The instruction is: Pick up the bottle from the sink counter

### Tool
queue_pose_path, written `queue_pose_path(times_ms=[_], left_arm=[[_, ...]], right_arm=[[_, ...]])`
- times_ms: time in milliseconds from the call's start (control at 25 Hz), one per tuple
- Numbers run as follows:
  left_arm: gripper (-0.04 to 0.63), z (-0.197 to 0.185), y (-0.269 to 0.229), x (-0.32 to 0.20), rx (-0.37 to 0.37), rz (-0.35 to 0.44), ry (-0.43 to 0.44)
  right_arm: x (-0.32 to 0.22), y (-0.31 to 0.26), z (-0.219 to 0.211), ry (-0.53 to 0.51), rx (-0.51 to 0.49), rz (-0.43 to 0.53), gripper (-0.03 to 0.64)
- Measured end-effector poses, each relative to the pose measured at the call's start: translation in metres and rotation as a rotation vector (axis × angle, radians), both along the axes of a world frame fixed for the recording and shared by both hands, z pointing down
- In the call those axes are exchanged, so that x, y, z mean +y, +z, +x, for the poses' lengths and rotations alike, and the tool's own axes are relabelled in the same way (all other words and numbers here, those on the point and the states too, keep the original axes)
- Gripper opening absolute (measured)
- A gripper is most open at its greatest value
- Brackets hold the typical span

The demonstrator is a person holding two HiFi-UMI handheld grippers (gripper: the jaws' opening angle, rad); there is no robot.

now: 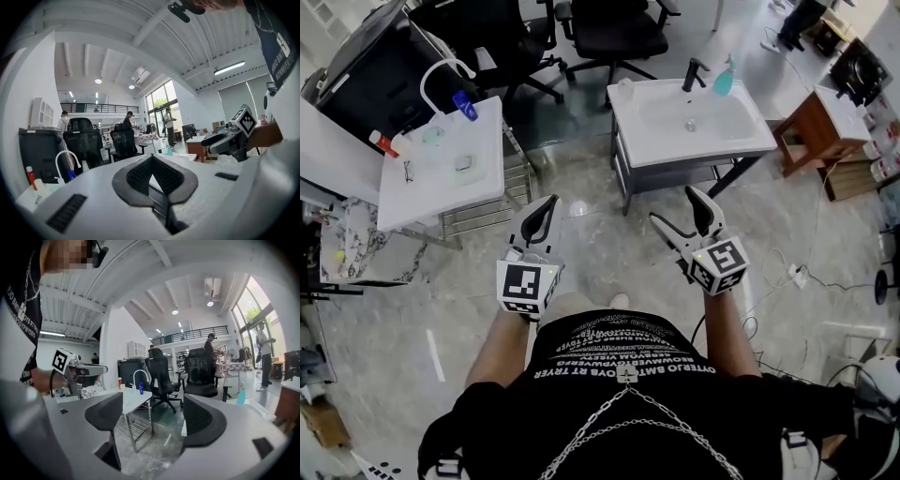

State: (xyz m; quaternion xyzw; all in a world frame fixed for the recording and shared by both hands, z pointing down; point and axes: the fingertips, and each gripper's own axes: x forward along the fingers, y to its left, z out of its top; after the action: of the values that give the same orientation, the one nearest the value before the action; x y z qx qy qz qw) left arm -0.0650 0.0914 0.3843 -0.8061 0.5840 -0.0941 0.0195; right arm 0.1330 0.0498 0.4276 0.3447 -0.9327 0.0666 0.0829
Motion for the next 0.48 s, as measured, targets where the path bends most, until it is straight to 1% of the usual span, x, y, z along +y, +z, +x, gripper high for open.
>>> queue_pose_path(times_ms=[200, 480], left_arm=[[0.005, 0.002, 0.003, -0.017, 0.011, -0.016, -0.025], [0.005, 0.010, 0.011, -0.044, -0.018, -0.018, 0.018]], right_arm=[[-0.020, 0.002, 0.012, 0.006, 0.014, -0.001, 0.374], [-0.044, 0.001, 0.011, 0.027, 0.033, 0.026, 0.374]])
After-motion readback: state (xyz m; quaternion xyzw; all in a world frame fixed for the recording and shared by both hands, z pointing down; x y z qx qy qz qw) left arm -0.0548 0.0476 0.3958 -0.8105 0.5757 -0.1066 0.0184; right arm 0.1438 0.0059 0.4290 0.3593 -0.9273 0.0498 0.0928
